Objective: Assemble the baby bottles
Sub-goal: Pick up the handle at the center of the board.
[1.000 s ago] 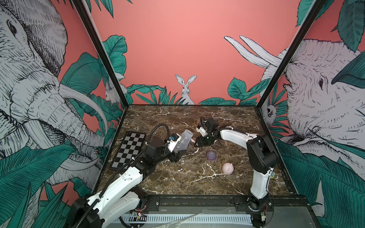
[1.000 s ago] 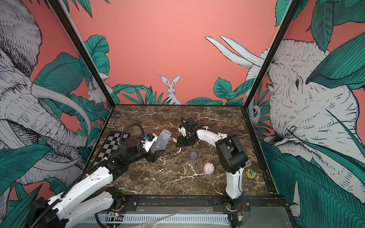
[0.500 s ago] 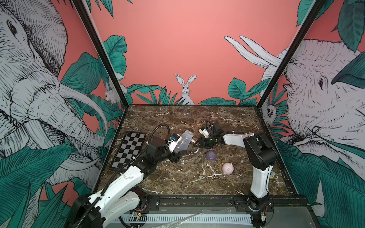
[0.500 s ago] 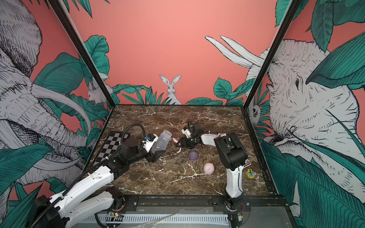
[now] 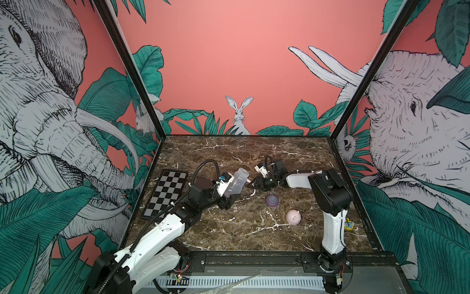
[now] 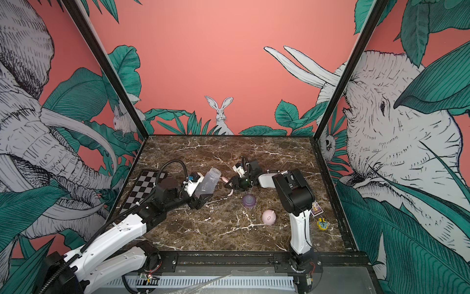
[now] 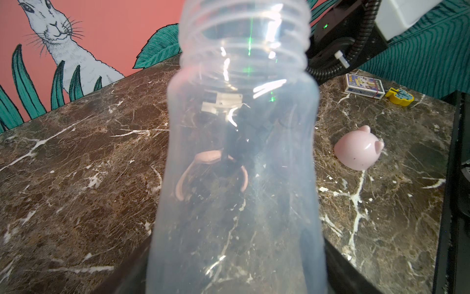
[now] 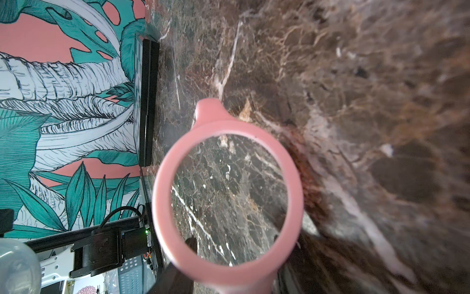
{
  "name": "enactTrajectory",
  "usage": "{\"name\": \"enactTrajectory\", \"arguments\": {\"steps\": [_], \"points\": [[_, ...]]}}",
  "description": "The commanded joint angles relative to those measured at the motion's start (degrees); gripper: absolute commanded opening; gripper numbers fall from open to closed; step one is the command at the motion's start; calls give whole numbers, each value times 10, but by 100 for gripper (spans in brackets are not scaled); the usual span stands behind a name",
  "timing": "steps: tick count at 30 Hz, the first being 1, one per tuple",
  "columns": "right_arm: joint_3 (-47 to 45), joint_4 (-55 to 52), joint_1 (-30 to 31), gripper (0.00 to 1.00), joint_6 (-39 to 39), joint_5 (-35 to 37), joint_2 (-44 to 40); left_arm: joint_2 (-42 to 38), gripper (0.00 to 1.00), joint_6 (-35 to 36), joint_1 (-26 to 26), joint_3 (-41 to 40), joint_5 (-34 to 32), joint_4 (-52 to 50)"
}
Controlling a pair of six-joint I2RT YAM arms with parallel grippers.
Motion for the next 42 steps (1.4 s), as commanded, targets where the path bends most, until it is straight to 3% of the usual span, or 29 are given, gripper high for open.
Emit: {"name": "enactTrajectory", "arguments": {"steps": [1, 9, 12, 27, 42], "points": [[-14, 4, -2, 43, 4, -1, 20, -12, 60, 5, -3, 16, 4, 4], [-9, -14, -3, 32, -7, 8, 16, -15, 60, 4, -3, 13, 3, 5], [-6, -24, -3, 23, -12, 16, 9, -15, 60, 4, -2, 12, 3, 6], [54, -219, -4, 17, -94, 130, -110, 6, 60, -4, -2, -1, 8, 34], [183, -450, 7, 19, -165, 211, -232, 72, 59, -3, -2, -3, 17, 91]]}}
